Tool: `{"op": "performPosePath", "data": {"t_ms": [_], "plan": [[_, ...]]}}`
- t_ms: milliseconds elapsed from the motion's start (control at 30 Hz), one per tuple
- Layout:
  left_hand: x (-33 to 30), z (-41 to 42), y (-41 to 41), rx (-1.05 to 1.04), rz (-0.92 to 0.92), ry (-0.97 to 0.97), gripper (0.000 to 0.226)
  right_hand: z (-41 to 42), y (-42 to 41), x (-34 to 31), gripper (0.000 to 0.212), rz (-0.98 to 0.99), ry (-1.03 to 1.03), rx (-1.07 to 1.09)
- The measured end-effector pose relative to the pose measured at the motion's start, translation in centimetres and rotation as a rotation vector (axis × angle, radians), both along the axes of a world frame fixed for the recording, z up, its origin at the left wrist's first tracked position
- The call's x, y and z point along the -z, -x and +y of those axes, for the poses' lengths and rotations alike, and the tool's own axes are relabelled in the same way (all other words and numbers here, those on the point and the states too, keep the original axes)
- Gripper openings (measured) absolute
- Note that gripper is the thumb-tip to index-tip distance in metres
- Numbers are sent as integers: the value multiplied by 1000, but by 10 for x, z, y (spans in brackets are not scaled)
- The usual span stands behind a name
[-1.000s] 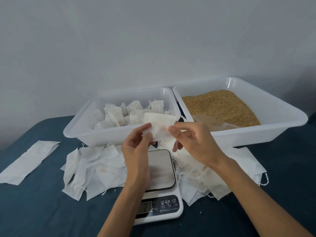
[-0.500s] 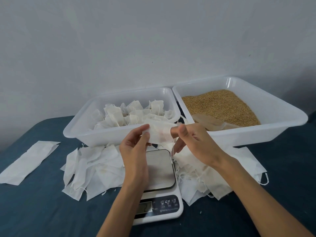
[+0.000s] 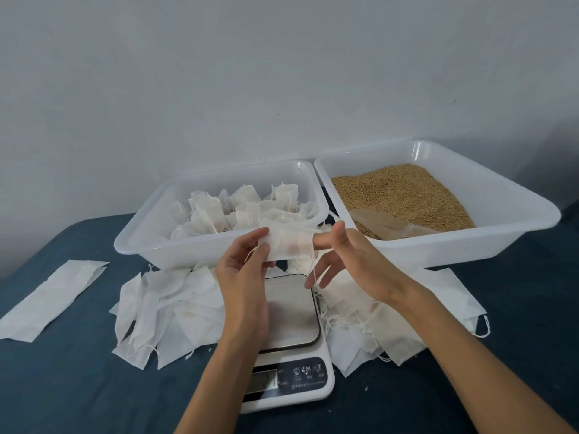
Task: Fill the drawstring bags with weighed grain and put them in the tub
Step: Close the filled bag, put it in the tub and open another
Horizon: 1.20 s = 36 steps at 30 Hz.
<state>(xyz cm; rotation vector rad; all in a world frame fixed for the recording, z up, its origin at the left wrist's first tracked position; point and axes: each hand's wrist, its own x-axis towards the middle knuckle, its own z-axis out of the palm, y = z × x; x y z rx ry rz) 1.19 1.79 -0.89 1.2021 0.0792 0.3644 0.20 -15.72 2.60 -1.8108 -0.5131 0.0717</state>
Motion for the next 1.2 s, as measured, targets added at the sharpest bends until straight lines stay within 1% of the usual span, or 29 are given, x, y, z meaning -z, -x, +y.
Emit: {"op": "performPosePath", "data": {"t_ms": [100, 233, 333, 433, 467, 533, 567, 667, 700, 767, 800, 833, 900, 967, 1033, 1067, 1100, 1133, 1200], "plan": [[0, -1, 0, -22, -1, -21, 28, 0, 1, -3, 117, -23, -14, -37], [0, 2, -1, -52, 31, 21, 27, -3, 2, -4, 128, 16, -29, -27], [-1, 3, -1, -46, 32, 24, 27, -3, 2, -4, 120, 45, -68, -77], [-1, 2, 0, -28, 18, 6, 26, -3, -6, -4, 129, 126, -124, -139], [-1, 1, 0, -25, 15, -2, 25, -3, -7, -4, 125, 142, -149, -160], [0, 1, 0, -25, 16, -13, 25, -4, -10, -3, 109, 160, -188, -173], [0, 1, 0, -26, 17, -7, 24, -5, -11, -2, 107, 158, -191, -174], [-2, 4, -2, -26, 29, 24, 26, -8, -15, 3, 125, 124, -151, -127], [-3, 4, -2, -29, 36, 38, 27, -9, -15, 4, 128, 105, -131, -117], [-4, 4, -2, -36, 36, 53, 26, -10, -12, 3, 126, 83, -76, -124], [-6, 4, -1, -58, 18, 16, 25, -9, -9, 1, 123, 86, -52, -127], [-7, 5, 2, -93, -27, -82, 25, -9, -7, 0, 115, 85, -37, -131], [-8, 8, 11, -134, -198, -398, 33, -7, -3, -4, 103, 51, -25, -131], [-7, 14, 16, -39, -345, -723, 52, -5, -1, -5, 110, -1, -3, -133], [-7, 20, 15, 135, -356, -990, 71, -7, 0, -6, 109, 0, 24, -123], [-5, 22, 12, 199, -337, -1113, 76, -7, 1, -7, 102, 32, 19, -111], [-3, 23, 8, 237, -309, -1214, 78, -8, 2, -7, 89, 60, -2, -112], [-1, 23, 5, 248, -284, -1283, 76, -9, 4, -8, 82, 68, -19, -126], [1, 21, -1, 197, -288, -1347, 62, -9, 4, -8, 82, 57, -41, -133]]}}
